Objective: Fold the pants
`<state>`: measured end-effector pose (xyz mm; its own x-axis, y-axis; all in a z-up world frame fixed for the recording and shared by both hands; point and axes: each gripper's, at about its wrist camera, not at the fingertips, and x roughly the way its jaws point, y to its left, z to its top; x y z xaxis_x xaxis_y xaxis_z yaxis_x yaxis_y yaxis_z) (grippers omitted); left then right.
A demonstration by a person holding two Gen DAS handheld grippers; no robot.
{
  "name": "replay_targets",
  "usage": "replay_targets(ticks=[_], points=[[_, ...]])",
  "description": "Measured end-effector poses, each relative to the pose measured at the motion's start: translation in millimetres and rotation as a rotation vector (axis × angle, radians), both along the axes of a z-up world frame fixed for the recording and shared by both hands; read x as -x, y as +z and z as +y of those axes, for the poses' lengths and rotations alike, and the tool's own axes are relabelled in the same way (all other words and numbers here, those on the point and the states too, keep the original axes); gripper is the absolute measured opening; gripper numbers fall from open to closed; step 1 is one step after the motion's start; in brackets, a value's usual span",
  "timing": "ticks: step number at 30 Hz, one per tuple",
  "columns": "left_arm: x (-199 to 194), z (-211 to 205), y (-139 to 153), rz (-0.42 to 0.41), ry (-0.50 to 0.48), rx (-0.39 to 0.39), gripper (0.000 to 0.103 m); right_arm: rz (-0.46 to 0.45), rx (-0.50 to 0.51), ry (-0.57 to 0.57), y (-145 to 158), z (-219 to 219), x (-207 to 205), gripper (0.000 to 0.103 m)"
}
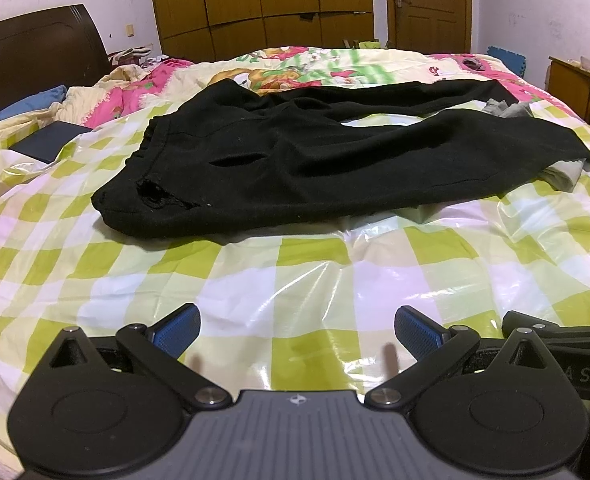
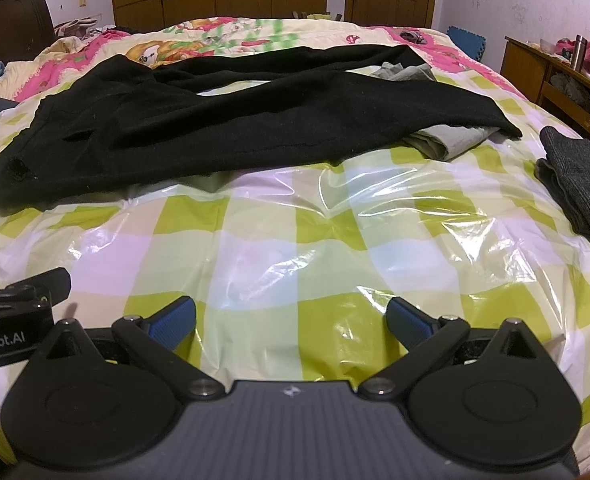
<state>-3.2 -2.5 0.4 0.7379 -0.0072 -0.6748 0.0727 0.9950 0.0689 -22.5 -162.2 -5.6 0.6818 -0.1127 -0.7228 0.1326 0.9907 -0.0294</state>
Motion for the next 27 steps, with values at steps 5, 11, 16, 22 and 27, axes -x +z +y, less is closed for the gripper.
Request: replay_targets(ticks=[5, 11, 16, 22, 27], points=[[0.4, -1.0, -0.1, -0.005, -0.004, -0.004, 0.103, 0.007, 0.007, 0.0, -0.6, 0.8, -0.4, 0.101], [0.6, -1.9, -0.5, -0.006, -0.006, -0.004, 0.103, 0.007, 0.007, 0.0, -0.4, 0.9, -0.4, 0.101], [0.4, -0.8, -0.3, -0.008, -0.007, 0.0, 0.103, 0.008, 0.005, -0.002, -0.1, 1.4, -1.1, 0.101], [-8.3, 11.5, 10.7, -0.038, -0.005, 0.004, 0.103, -0.026, -0.02, 0.029, 14.6, 5.0, -11.1, 0.101], [-31.9, 41.4, 23.6, -0.087, 0.039, -0.007, 0.103, -0.082, 0.019, 0.106, 30.3, 24.2, -40.6, 0.101]])
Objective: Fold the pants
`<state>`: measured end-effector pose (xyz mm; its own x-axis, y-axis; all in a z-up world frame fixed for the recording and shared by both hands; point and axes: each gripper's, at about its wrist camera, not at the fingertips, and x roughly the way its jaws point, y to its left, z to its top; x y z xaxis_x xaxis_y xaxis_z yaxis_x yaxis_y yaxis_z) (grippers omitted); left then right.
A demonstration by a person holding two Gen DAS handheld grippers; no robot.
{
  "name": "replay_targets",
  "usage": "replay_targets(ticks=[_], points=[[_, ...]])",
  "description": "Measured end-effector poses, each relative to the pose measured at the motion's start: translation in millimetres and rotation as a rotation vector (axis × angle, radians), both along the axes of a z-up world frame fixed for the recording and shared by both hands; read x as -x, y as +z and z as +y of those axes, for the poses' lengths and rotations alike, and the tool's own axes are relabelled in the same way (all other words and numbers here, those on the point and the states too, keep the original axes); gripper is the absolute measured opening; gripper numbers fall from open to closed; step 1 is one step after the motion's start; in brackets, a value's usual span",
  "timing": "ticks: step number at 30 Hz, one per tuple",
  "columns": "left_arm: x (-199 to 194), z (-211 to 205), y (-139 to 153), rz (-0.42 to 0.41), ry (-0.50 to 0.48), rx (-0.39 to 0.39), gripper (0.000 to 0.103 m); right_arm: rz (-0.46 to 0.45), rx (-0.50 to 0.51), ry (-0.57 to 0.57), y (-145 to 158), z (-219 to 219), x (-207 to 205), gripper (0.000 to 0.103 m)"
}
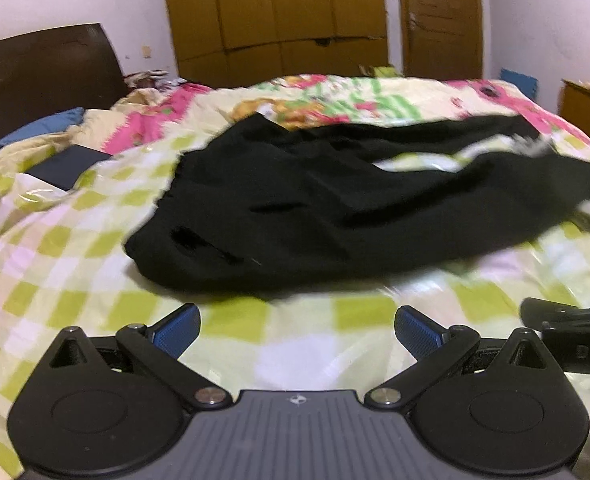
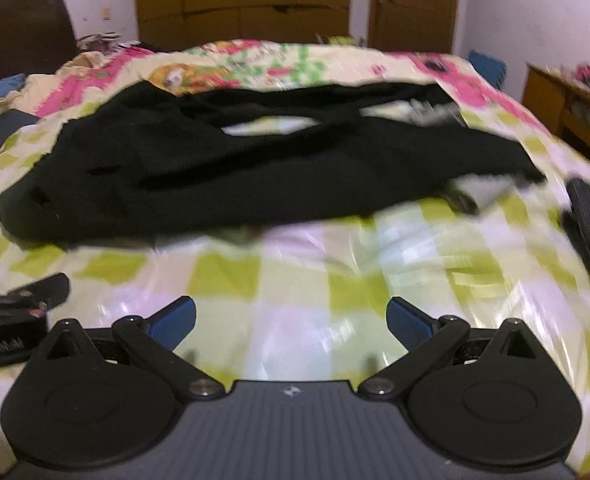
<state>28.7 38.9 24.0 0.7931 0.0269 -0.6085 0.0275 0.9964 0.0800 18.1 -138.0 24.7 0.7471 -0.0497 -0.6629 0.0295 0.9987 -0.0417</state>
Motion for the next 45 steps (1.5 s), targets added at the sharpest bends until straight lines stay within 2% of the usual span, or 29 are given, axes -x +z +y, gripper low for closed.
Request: replay_targets(ticks=[7, 13, 18, 19, 20, 21, 22, 24, 27, 30, 31, 32, 33, 36, 42, 45], points=[[-60.1, 59.4, -13.4, 0.026, 0.111, -0.029, 0.103, -0.002, 0.046, 0.221, -3.1, 52.4, -52.1, 0.101], [-89.8, 103.5, -31.3, 0.082, 0.197, 0.02, 0.101, -0.024, 0.073, 0.435, -13.4, 100.7, -86.3, 0.1], [-113.7, 119.4, -42.9, 0.099, 0.23, 0.06, 0.099, -0.012, 0.098, 0.542, -30.7, 136.8, -103.7, 0.1], [-118.7, 120.4, -45.1, 0.1, 0.229, 0.054, 0.097, -0.006, 0.105, 0.551, -35.0, 141.0, -108.1, 0.1], [-125.0, 121.5, -48.1, 0.108, 0.231, 0.048, 0.087, 0.003, 0.103, 0.561, -39.2, 146.6, -112.8, 0.1], [-130.1, 122.4, -51.2, 0.124, 0.231, 0.05, 0.067, 0.01, 0.098, 0.565, -42.2, 147.7, -114.5, 0.098], [-135.9, 126.8, -54.9, 0.142, 0.228, 0.081, 0.06, 0.022, 0.095, 0.564, -45.6, 150.6, -120.0, 0.094], [-138.2, 136.3, -57.2, 0.129, 0.245, 0.158, 0.053, 0.05, 0.071, 0.56, -49.8, 152.3, -131.0, 0.084], [-136.7, 152.1, -56.6, 0.109, 0.249, 0.251, 0.045, 0.064, 0.03, 0.532, -50.7, 150.4, -139.7, 0.077], [-134.5, 161.8, -54.9, 0.102, 0.231, 0.282, 0.042, 0.083, -0.01, 0.519, -47.5, 152.8, -143.7, 0.055], [-132.5, 165.6, -54.0, 0.099, 0.23, 0.291, 0.042, 0.096, -0.035, 0.527, -45.9, 155.5, -143.2, 0.042], [-129.1, 170.4, -52.9, 0.094, 0.23, 0.301, 0.041, 0.112, -0.05, 0.542, -44.4, 161.0, -141.5, 0.035], [-126.0, 173.9, -51.0, 0.09, 0.231, 0.311, 0.04, 0.126, -0.048, 0.557, -43.8, 168.0, -138.4, 0.023], [-113.2, 191.6, -46.0, 0.074, 0.238, 0.327, 0.039, 0.135, -0.013, 0.595, -43.6, 192.7, -125.5, 0.023], [-81.5, 235.7, -37.7, 0.059, 0.31, 0.301, 0.037, 0.192, -0.07, 0.696, -39.4, 243.0, -95.5, 0.023], [-68.2, 258.5, -34.9, 0.057, 0.369, 0.25, 0.037, 0.205, -0.088, 0.765, -38.3, 275.1, -77.2, 0.023]])
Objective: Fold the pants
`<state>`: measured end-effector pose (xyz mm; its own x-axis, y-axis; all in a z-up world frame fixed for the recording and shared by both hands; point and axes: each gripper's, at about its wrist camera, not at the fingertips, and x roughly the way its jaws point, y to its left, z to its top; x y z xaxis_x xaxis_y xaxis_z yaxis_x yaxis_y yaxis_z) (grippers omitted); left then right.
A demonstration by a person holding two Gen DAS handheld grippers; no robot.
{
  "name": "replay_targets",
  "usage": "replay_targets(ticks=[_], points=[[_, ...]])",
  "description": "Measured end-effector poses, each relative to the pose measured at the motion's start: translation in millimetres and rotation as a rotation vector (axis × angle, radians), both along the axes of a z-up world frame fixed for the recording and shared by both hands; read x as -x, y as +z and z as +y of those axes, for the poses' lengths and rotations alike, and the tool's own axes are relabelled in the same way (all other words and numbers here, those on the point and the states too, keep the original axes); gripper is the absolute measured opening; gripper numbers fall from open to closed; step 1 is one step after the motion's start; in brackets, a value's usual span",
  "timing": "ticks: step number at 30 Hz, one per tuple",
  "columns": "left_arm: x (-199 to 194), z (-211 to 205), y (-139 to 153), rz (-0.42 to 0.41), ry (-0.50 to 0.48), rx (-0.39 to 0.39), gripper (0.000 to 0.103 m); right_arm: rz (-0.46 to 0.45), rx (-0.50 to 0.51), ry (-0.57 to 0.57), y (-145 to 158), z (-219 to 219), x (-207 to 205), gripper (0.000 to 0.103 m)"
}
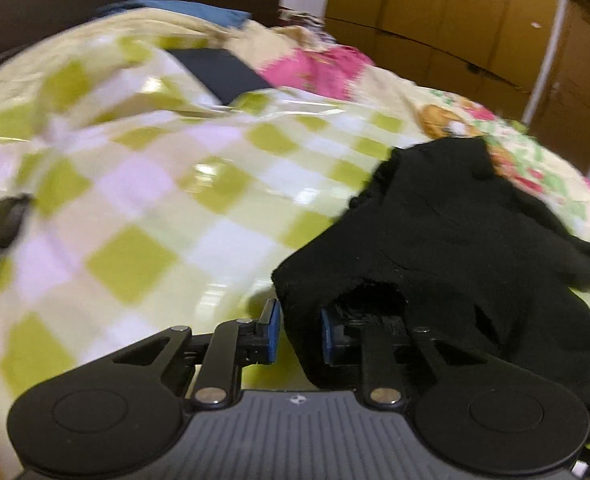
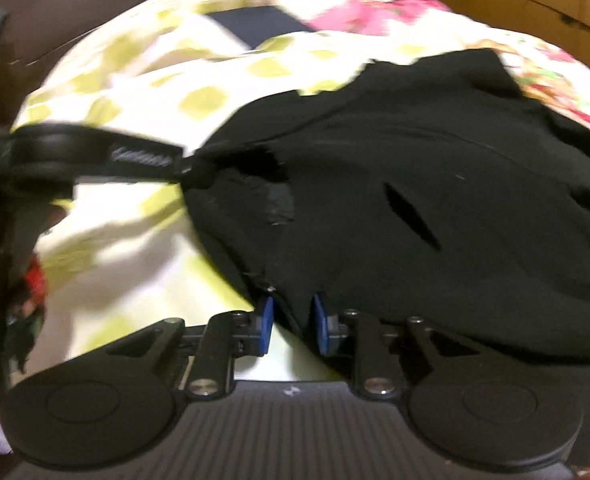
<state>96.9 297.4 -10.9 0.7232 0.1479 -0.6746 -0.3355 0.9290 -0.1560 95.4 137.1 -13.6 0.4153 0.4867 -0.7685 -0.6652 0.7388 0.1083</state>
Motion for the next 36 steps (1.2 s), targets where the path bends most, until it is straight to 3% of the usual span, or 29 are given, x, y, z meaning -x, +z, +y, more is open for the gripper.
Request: replay_targets(ticks=[3, 5, 6, 10, 14, 18, 25, 30, 36], points=[[7.3, 18.9, 0.6, 0.036, 0.046, -0.048, 0.037, 0.048, -0.022, 0.045, 1.1, 31.9, 10.4, 0.027], [13.3, 25.6, 3.4, 0.05, 0.053, -0.065, 0.037, 0.075, -0.057, 0.035, 4.9, 44.1, 13.6, 0.038], [15.9, 26.3, 5.5, 0.046, 0.047, -0.068, 0.038, 0.09, -0.09, 0.025, 7.8, 42.5, 14.3, 0.046], [28.9, 7.9, 20.7, 0.0, 0.031, -0.142, 0.039, 0.091, -0.176, -0.033, 27.3, -0.2, 21.9, 0.044], [43.2, -14.9, 36.9, -0.047, 0.044, -0.203, 0.039, 0.047, -0.195, -0.189, 41.4, -84.3, 21.6, 0.045], [54.3, -44.9, 46.2, -0.067, 0.02, -0.241, 0.039, -0.011, -0.158, -0.461, 43.4, -193.4, 22.2, 0.049], [26.2, -162.0, 48.7, -0.077, -0.255, -0.248, 0.04, -0.043, -0.118, -0.991, 31.0, -407.3, 26.2, 0.055], [-0.8, -251.3, 45.8, -0.075, -0.439, -0.225, 0.04, -0.046, -0.22, -1.219, 24.9, -499.6, 21.0, 0.058], [-14.9, -328.2, 38.1, -0.062, -0.589, -0.209, 0.041, -0.028, -0.339, -1.313, 15.4, -548.4, 4.5, 0.059]])
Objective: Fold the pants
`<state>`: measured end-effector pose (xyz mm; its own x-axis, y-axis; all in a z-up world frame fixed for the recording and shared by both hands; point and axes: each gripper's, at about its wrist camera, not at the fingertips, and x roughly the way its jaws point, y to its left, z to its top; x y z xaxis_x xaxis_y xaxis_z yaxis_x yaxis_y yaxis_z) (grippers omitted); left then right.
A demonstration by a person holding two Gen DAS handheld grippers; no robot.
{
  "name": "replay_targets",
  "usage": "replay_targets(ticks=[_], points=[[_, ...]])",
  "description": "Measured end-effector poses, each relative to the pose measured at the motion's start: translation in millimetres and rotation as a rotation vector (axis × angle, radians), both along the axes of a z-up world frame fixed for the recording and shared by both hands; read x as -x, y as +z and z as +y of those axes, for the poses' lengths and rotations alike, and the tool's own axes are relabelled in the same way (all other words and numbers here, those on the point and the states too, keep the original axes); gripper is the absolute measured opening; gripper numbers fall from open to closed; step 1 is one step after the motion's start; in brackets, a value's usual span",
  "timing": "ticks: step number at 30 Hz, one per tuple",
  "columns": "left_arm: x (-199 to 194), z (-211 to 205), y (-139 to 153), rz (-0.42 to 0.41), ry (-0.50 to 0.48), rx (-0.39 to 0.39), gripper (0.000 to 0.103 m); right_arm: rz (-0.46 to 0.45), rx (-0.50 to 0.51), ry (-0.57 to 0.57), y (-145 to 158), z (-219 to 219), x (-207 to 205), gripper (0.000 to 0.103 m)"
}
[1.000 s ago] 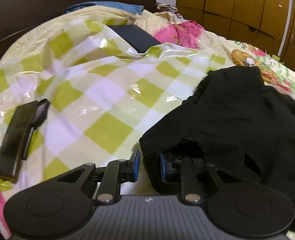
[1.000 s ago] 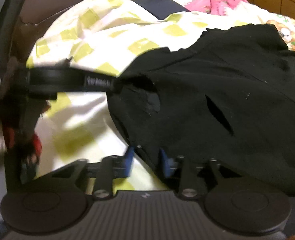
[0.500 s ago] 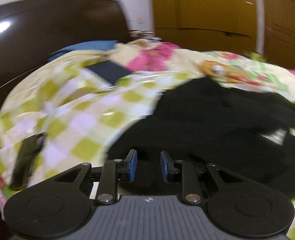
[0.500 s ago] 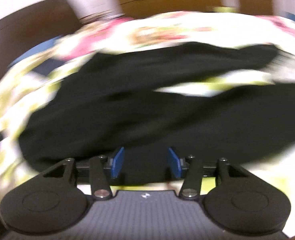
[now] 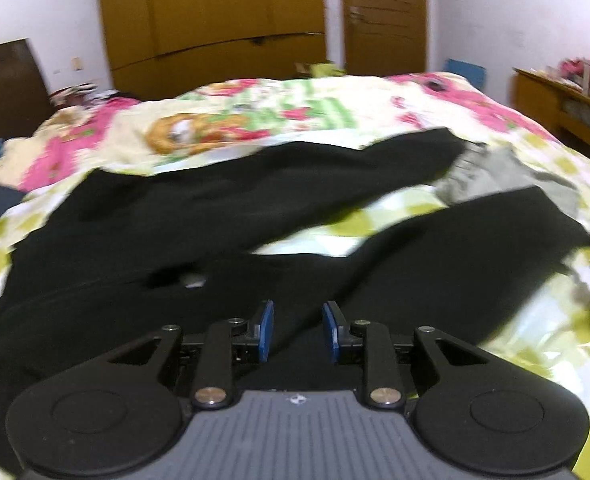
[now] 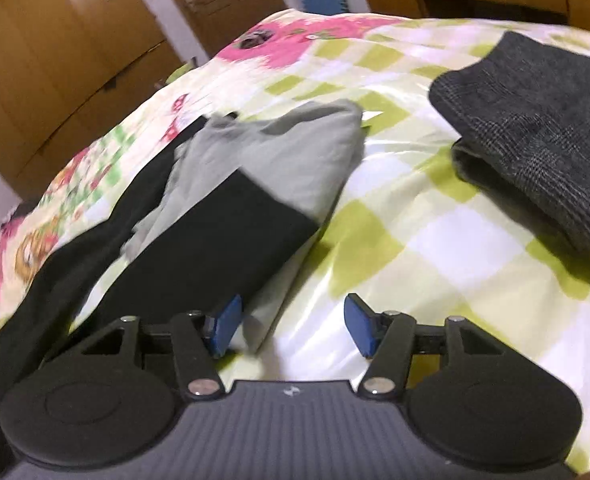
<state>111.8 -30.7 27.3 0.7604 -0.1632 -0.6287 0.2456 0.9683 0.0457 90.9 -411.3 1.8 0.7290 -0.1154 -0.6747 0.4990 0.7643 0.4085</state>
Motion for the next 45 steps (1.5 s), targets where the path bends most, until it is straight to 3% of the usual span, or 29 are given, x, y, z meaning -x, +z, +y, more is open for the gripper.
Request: replay_targets(ticks=[6, 8, 9, 10, 22, 28, 33, 37, 39, 41, 42, 43, 45], points=[[-0.9, -36.6, -1.3, 0.012, -0.06, -0.017, 0.043, -0.042, -0.093, -0.025, -16.3, -25.3, -16.4, 0.061], [0.2, -42.6, -1.2, 0.019, -0.074, -0.02, 0.043, -0.075, -0.101, -0.039, -17.9, -30.3, -17.4, 0.046], [-0.5, -45.4, -1.6, 0.021, -0.078, -0.026, 0.043, -0.087, -0.104, -0.036, -18.4, -32.5, -17.4, 0.026], [-3.0, -48.2, -2.6, 0.023, -0.082, -0.031, 0.044, -0.093, -0.113, -0.034, -18.1, -33.9, -16.8, 0.018], [-4.4, -63.1, 1.5, 0.019, -0.113, -0.046, 0.046, -0.211, -0.279, -0.026, -11.2, -54.7, 6.3, 0.005], [2.1, -62.5, 7.5, -0.014, -0.137, -0.039, 0.05, -0.27, -0.192, -0.047, 26.1, -65.4, 54.8, 0.005], [-2.7, -52.4, -6.0, 0.029, -0.137, -0.035, 0.052, -0.035, -0.045, -0.101, 15.0, -65.9, 48.6, 0.013], [-7.3, -18.5, -2.2, -0.008, -0.108, -0.062, 0.053, -0.011, 0.174, -0.157, 33.5, -45.7, 53.5, 0.015], [-17.3, 8.0, 1.5, -0.027, -0.08, -0.076, 0.055, -0.05, 0.241, -0.083, 49.6, -27.4, 44.9, 0.017], [-31.3, 39.6, 5.4, -0.047, -0.043, -0.095, 0.057, -0.077, 0.272, 0.076, 61.7, 2.0, 20.7, 0.027], [-38.3, 54.3, 7.3, -0.06, -0.025, -0.107, 0.058, -0.089, 0.285, 0.165, 65.4, 21.0, 4.9, 0.04], [-45.7, 68.7, 8.9, -0.073, -0.007, -0.118, 0.058, -0.106, 0.292, 0.277, 67.3, 44.3, -15.6, 0.044], [-65.1, 101.0, 13.2, -0.099, 0.028, -0.137, 0.063, -0.12, 0.307, 0.459, 66.6, 89.1, -55.7, 0.043]])
